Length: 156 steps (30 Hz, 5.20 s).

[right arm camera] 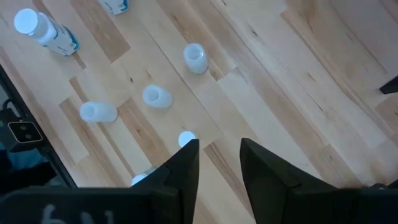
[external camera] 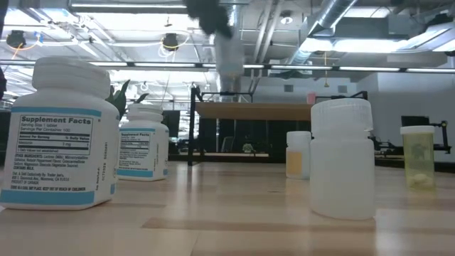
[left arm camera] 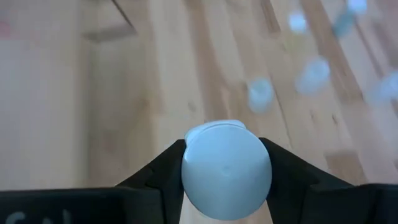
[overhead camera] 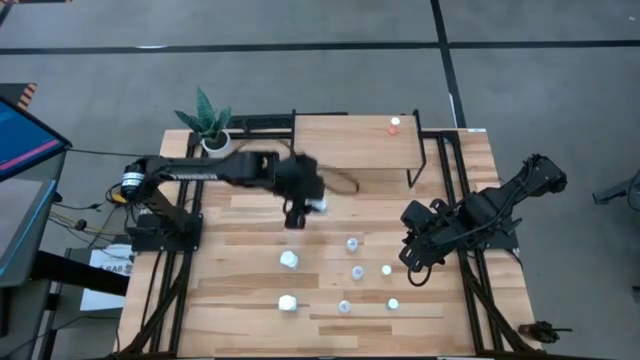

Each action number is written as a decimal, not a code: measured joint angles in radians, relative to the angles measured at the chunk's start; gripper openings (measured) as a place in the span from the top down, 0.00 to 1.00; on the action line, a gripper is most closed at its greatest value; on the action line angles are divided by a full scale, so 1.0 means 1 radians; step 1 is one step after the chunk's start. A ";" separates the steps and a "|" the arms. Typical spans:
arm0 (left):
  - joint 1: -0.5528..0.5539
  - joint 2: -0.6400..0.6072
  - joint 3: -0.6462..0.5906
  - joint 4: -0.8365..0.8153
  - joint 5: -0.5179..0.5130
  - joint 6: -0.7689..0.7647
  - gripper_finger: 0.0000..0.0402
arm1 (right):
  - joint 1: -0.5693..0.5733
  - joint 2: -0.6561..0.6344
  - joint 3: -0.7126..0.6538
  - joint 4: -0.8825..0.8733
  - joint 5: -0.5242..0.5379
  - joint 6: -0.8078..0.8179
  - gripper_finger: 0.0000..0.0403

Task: Pick and place medicine bottles onto shelf by color
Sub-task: Put the top white pill bottle on the shelf, then put the middle white pill bottle aligned with the other white pill bottle on the shelf

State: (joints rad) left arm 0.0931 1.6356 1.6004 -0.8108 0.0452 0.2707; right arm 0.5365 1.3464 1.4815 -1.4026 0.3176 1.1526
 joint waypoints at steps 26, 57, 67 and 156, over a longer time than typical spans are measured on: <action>0.512 0.144 0.247 0.018 0.073 0.105 0.64 | 0.000 0.000 0.000 -0.001 0.000 -0.039 0.67; 0.491 0.233 0.248 -0.014 0.074 0.305 0.54 | -0.003 0.000 0.000 -0.001 0.008 -0.088 0.68; 0.487 0.233 0.248 -0.056 -0.002 0.282 0.50 | -0.003 0.000 0.000 0.000 0.008 -0.088 0.68; -0.247 0.074 0.245 -0.758 0.053 -0.179 0.44 | 0.185 0.002 -0.268 0.190 -0.004 -0.025 0.68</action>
State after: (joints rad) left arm -0.1537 1.7093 1.8451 -1.5693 0.0984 0.0920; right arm 0.7219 1.3487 1.2134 -1.2124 0.3136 1.1280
